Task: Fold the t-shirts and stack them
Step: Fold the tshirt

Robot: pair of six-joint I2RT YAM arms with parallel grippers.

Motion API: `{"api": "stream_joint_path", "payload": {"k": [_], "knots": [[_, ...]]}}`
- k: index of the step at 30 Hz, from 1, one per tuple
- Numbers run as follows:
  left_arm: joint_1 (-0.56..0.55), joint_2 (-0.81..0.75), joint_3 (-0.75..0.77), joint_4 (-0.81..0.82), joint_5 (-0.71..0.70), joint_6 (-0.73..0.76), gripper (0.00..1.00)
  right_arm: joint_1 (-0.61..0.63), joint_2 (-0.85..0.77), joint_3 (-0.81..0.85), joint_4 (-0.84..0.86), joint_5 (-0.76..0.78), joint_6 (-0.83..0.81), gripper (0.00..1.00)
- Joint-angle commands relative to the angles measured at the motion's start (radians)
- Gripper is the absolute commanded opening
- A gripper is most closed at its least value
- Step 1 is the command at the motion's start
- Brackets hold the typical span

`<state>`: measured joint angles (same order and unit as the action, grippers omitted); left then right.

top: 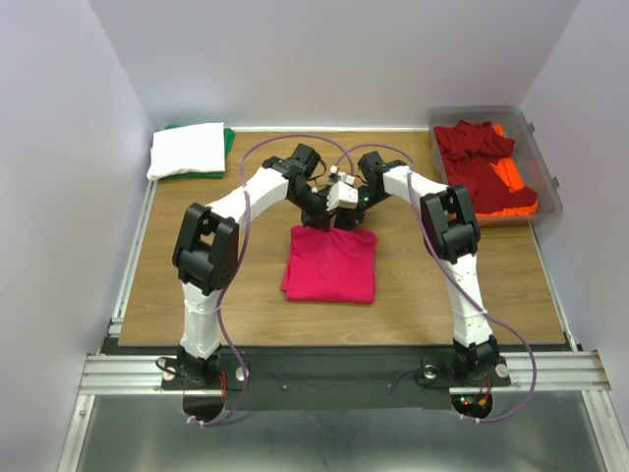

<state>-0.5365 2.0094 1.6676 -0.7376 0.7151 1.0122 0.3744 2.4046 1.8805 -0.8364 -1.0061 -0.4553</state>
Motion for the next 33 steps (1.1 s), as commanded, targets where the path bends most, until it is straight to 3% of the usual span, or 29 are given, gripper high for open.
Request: {"api": "stream_joint_path", "payload": {"k": [1,13,20,24,25,27,33], "knots": [[0.018,0.003,0.047,0.056,-0.009,-0.009,0.0,0.0,0.025,-0.027,-0.003,0.04,-0.039,0.25],[0.02,0.029,-0.029,0.201,-0.06,-0.03,0.0,0.0,0.014,-0.023,-0.001,0.057,-0.049,0.25],[0.02,0.081,-0.087,0.256,-0.083,-0.049,0.01,-0.049,0.014,0.133,0.002,0.219,0.013,0.33],[0.023,0.098,-0.071,0.276,-0.1,-0.076,0.17,-0.072,0.002,0.218,0.002,0.346,0.026,0.46],[0.024,0.1,-0.062,0.279,-0.103,-0.086,0.26,-0.077,-0.002,0.232,0.002,0.357,0.029,0.48],[0.035,0.1,-0.014,0.265,-0.106,-0.116,0.32,-0.095,-0.022,0.262,0.002,0.374,0.061,0.51],[0.15,0.031,0.089,0.19,-0.017,-0.28,0.41,-0.14,-0.211,0.163,-0.013,0.328,0.078,0.47]]}}
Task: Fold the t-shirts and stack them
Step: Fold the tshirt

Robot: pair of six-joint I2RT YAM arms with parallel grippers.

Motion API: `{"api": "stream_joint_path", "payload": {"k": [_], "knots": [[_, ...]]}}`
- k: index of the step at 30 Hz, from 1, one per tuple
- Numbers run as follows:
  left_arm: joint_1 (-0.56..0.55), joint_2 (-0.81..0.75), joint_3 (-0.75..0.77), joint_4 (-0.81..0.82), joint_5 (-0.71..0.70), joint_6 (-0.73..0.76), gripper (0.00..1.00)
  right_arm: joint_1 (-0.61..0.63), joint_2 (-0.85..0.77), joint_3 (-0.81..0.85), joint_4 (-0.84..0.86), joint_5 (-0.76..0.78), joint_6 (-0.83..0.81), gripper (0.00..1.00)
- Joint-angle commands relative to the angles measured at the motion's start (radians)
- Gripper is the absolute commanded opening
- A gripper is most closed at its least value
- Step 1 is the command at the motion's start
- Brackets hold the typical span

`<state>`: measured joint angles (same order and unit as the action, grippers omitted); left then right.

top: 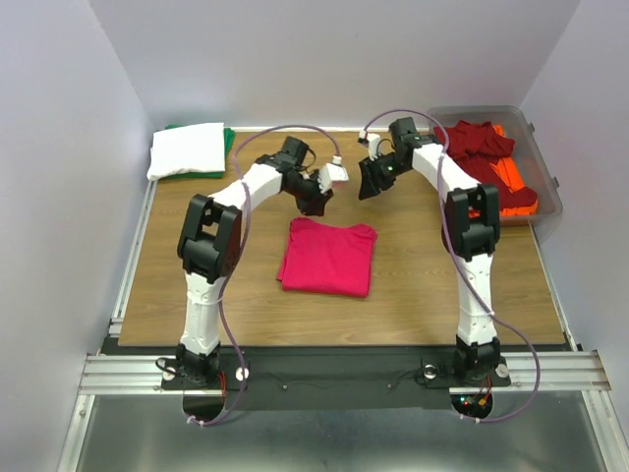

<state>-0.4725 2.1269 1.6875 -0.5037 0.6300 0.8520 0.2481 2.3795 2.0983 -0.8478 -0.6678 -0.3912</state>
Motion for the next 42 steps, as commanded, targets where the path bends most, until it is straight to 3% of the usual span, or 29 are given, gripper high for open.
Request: {"api": "stream_joint_path", "payload": {"k": [1,6,12,15,20,22,25,30,34,37,42], "knots": [[0.098,-0.122,0.066,-0.062,0.089,-0.143,0.41,-0.013,-0.225,-0.123,-0.008,-0.033,0.009,0.45],[0.13,-0.248,-0.078,-0.078,0.227,-0.272,0.41,-0.003,-0.409,-0.357,-0.013,-0.339,0.073,0.38],[0.143,-0.254,-0.283,-0.01,0.44,-0.522,0.39,0.072,-0.395,-0.535,0.01,-0.496,0.133,0.34],[0.169,-0.217,-0.354,0.114,0.48,-0.697,0.39,0.069,-0.303,-0.543,0.064,-0.466,0.161,0.3],[0.225,-0.089,-0.341,0.316,0.464,-0.881,0.38,0.002,-0.165,-0.459,0.2,-0.299,0.239,0.27],[0.251,0.006,-0.292,0.339,0.423,-0.922,0.31,-0.019,-0.074,-0.364,0.219,-0.239,0.253,0.27],[0.293,0.103,-0.221,0.359,0.39,-0.955,0.25,-0.052,0.035,-0.224,0.217,-0.193,0.285,0.26],[0.345,0.087,-0.15,0.335,0.405,-0.904,0.21,-0.058,0.003,-0.181,0.216,-0.231,0.281,0.3],[0.351,-0.043,-0.133,0.275,0.433,-0.835,0.22,-0.053,-0.164,-0.267,0.22,-0.341,0.305,0.41],[0.324,-0.146,-0.181,0.293,0.493,-0.896,0.29,-0.053,-0.282,-0.363,0.222,-0.394,0.322,0.43],[0.213,-0.237,-0.366,0.39,0.537,-0.982,0.29,-0.032,-0.338,-0.518,0.223,-0.47,0.344,0.45]]}}
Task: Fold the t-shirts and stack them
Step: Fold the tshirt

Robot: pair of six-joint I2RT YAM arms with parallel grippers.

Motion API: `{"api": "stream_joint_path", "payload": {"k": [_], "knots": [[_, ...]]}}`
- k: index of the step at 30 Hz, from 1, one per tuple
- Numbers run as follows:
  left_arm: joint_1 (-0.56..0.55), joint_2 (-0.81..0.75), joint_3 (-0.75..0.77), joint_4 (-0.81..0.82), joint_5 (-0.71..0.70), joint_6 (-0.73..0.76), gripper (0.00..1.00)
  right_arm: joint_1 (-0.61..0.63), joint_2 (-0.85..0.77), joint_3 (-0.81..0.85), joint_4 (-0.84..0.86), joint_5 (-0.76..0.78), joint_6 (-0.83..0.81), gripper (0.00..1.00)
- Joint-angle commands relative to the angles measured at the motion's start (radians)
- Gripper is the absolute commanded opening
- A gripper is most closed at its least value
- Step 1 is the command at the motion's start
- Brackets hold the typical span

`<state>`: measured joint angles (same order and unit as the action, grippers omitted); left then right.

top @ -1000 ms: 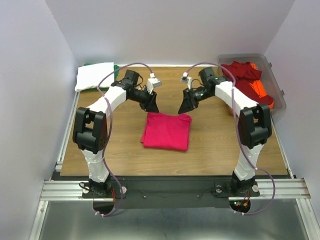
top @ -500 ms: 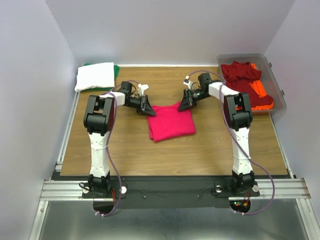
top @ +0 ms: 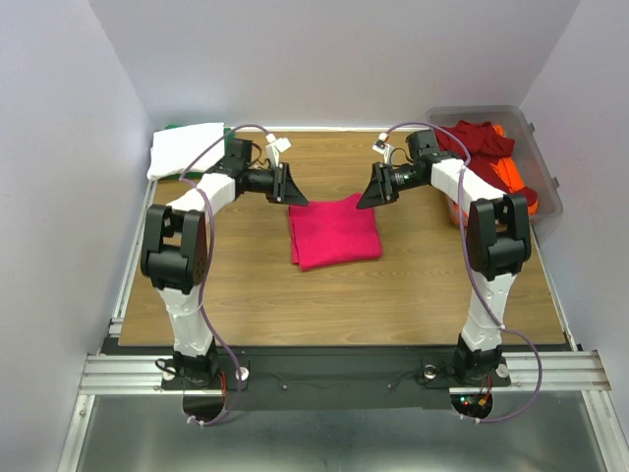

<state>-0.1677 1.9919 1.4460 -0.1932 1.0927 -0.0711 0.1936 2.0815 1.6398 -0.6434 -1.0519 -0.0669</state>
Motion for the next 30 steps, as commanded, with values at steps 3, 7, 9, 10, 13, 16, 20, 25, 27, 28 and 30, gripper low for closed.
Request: {"api": "stream_joint_path", "payload": {"k": [3,7,9,10,13,16,20,25,27,28,30], "knots": [[-0.154,-0.094,-0.242,0.175,0.078,-0.124,0.29,0.055,-0.014,-0.113,0.019,-0.092,0.013,0.43],[-0.176,0.003,-0.328,0.267,0.049,-0.147,0.27,0.058,0.06,-0.17,0.018,-0.033,0.006,0.39],[-0.158,0.072,-0.325,0.227,0.015,-0.108,0.27,0.049,0.081,-0.196,0.017,0.033,-0.029,0.38],[-0.142,0.091,-0.322,0.2,0.001,-0.098,0.27,0.046,0.091,-0.199,0.016,0.064,-0.04,0.37],[-0.075,0.126,-0.277,0.144,-0.079,-0.02,0.27,0.015,0.123,-0.196,0.014,0.107,-0.062,0.36],[-0.062,0.107,-0.182,-0.054,-0.053,0.158,0.27,0.021,0.062,-0.131,-0.037,0.054,-0.08,0.37],[-0.105,-0.013,-0.167,-0.149,0.024,0.287,0.29,0.056,-0.073,-0.135,-0.056,-0.065,-0.064,0.4],[-0.162,-0.07,-0.228,-0.134,0.055,0.245,0.29,0.096,-0.098,-0.244,-0.075,-0.08,-0.097,0.4],[-0.155,-0.05,-0.252,-0.057,0.039,0.177,0.29,0.109,-0.075,-0.288,-0.073,-0.082,-0.1,0.4],[-0.15,-0.018,-0.257,-0.048,0.032,0.168,0.29,0.109,-0.06,-0.297,-0.073,-0.074,-0.109,0.39],[-0.128,0.016,-0.259,-0.019,0.003,0.133,0.29,0.104,-0.012,-0.311,-0.073,-0.034,-0.129,0.38]]}}
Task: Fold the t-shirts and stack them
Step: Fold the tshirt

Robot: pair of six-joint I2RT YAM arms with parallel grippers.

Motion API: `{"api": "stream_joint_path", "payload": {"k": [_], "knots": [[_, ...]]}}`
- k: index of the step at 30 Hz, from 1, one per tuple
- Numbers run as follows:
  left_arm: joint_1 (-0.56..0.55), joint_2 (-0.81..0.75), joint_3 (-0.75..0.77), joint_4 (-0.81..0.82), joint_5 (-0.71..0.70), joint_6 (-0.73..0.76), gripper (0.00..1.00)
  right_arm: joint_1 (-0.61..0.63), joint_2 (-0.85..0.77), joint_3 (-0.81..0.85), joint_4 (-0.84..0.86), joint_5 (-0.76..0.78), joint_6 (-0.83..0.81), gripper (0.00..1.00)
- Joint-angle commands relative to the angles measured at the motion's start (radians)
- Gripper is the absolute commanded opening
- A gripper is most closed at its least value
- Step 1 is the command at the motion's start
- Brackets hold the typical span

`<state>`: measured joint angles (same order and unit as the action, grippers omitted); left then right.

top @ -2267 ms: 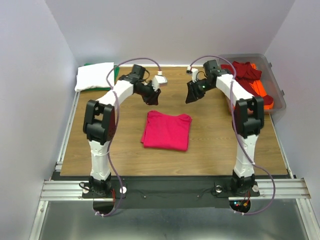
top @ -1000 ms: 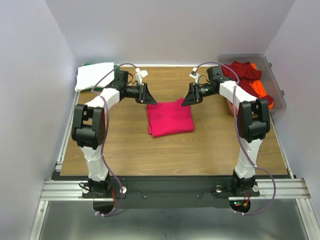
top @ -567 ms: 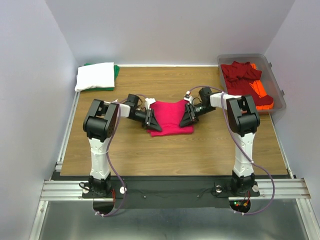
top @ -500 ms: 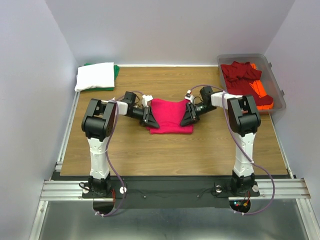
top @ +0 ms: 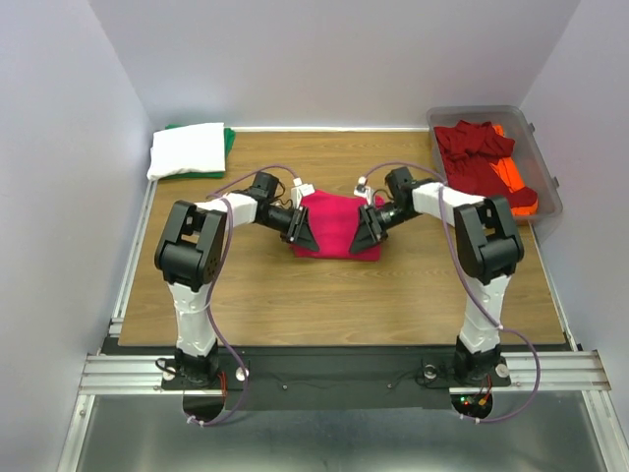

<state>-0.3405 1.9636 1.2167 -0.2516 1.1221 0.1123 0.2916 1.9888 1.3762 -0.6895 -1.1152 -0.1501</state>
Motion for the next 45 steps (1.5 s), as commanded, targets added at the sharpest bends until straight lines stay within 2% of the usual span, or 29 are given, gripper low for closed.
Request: {"api": "stream_joint_path", "payload": {"k": [1,7,12,15,17,19,22,23,24,25,27,30,31,33,34,35,37,41,45], "knots": [[0.054,0.078,-0.031,0.069,-0.037,-0.062,0.28,0.001,0.096,-0.049,-0.027,0.073,-0.075,0.37],[0.118,0.161,-0.036,0.081,-0.067,-0.074,0.27,-0.072,0.22,0.026,-0.035,0.175,-0.147,0.33],[0.124,0.034,-0.013,-0.049,-0.068,0.065,0.27,-0.085,0.2,0.136,-0.171,0.197,-0.241,0.31],[0.141,-0.101,0.068,-0.175,-0.116,0.19,0.31,-0.071,0.119,0.193,-0.246,0.161,-0.269,0.36],[0.164,-0.21,0.101,-0.213,-0.148,0.219,0.4,-0.045,0.027,0.192,-0.243,0.188,-0.273,0.45],[0.179,-0.312,0.15,-0.212,-0.24,0.221,0.5,-0.013,-0.051,0.19,-0.228,0.269,-0.298,0.5],[0.224,-0.411,0.161,-0.148,-0.353,0.146,0.6,0.067,-0.122,0.158,-0.147,0.388,-0.287,0.58],[0.236,-0.47,0.161,-0.096,-0.384,0.115,0.71,0.087,-0.155,0.146,-0.072,0.476,-0.284,0.59],[0.259,-0.492,0.167,-0.075,-0.428,0.071,0.77,0.128,-0.165,0.129,-0.017,0.509,-0.289,0.59],[0.268,-0.527,0.176,-0.054,-0.452,0.046,0.91,0.15,-0.171,0.124,0.01,0.567,-0.289,0.59],[0.3,-0.546,0.208,-0.055,-0.494,0.017,0.96,0.216,-0.165,0.123,0.057,0.62,-0.29,0.6],[0.346,-0.568,0.228,-0.043,-0.533,-0.109,0.98,0.323,-0.154,0.124,0.157,0.733,-0.301,0.6],[0.421,-0.572,0.23,-0.043,-0.513,-0.211,0.98,0.352,-0.144,0.118,0.206,0.765,-0.324,0.6],[0.495,-0.577,0.198,0.001,-0.371,-0.298,0.98,0.437,-0.118,0.121,0.244,0.863,-0.344,0.6],[0.568,-0.578,0.144,0.043,-0.323,-0.374,0.98,0.46,-0.081,0.138,0.255,0.906,-0.359,0.6],[0.596,-0.575,0.118,0.055,-0.286,-0.399,0.98,0.481,-0.065,0.145,0.258,0.922,-0.362,0.6],[0.641,-0.572,0.058,0.063,-0.226,-0.425,0.98,0.527,-0.035,0.156,0.266,0.943,-0.361,0.6],[0.663,-0.574,0.041,-0.037,-0.294,-0.369,0.98,0.577,0.053,0.19,0.281,1.021,-0.345,0.6],[0.663,-0.6,0.006,-0.06,-0.341,-0.33,0.98,0.603,0.102,0.222,0.281,1.063,-0.333,0.6]]}}
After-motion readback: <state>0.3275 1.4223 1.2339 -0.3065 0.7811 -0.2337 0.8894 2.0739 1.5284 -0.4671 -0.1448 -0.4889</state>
